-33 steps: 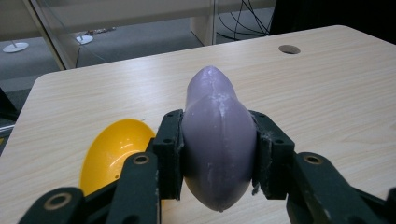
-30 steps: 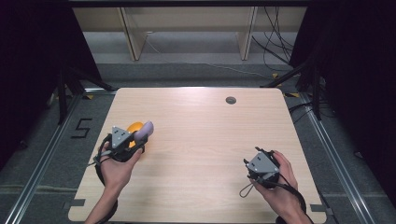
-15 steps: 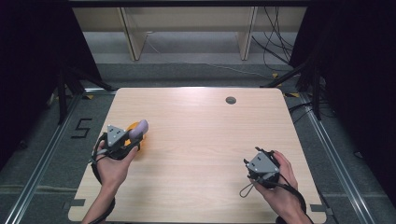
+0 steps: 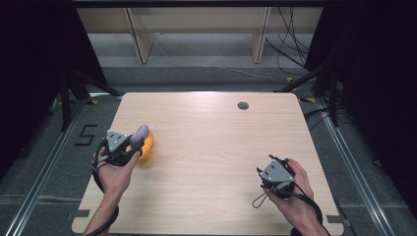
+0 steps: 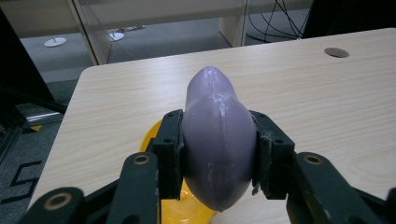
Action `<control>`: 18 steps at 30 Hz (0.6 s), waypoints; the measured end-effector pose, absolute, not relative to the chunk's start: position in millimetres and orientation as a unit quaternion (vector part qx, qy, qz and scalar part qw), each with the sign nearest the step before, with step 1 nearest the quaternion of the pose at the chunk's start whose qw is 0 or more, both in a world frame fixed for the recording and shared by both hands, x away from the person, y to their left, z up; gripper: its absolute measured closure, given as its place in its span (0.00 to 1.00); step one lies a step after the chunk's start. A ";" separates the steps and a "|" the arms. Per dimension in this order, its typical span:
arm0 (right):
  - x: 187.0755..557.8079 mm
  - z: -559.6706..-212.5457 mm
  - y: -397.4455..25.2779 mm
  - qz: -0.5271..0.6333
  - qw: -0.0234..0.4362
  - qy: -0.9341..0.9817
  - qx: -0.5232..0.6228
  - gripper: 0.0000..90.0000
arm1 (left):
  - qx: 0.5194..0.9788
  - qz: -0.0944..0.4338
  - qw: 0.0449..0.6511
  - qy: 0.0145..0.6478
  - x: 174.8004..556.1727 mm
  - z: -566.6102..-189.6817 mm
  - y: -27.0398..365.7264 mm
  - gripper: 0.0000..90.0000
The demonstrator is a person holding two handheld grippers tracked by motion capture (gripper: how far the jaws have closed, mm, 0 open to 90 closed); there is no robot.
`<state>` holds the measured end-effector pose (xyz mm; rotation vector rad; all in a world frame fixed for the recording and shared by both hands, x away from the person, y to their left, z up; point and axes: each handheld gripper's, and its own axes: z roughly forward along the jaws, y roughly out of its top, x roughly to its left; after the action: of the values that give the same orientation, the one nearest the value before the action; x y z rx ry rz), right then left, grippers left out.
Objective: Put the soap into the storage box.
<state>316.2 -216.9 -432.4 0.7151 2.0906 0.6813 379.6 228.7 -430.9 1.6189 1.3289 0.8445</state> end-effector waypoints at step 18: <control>316.4 -432.3 -216.4 0.269 0.404 0.827 0.283 0.49 | 0.633 0.346 0.405 0.562 391.7 -445.3 231.6 0.65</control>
<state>316.4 -216.4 -432.3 0.7139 2.0891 0.6780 391.7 231.6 -445.3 1.5968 1.4179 0.8733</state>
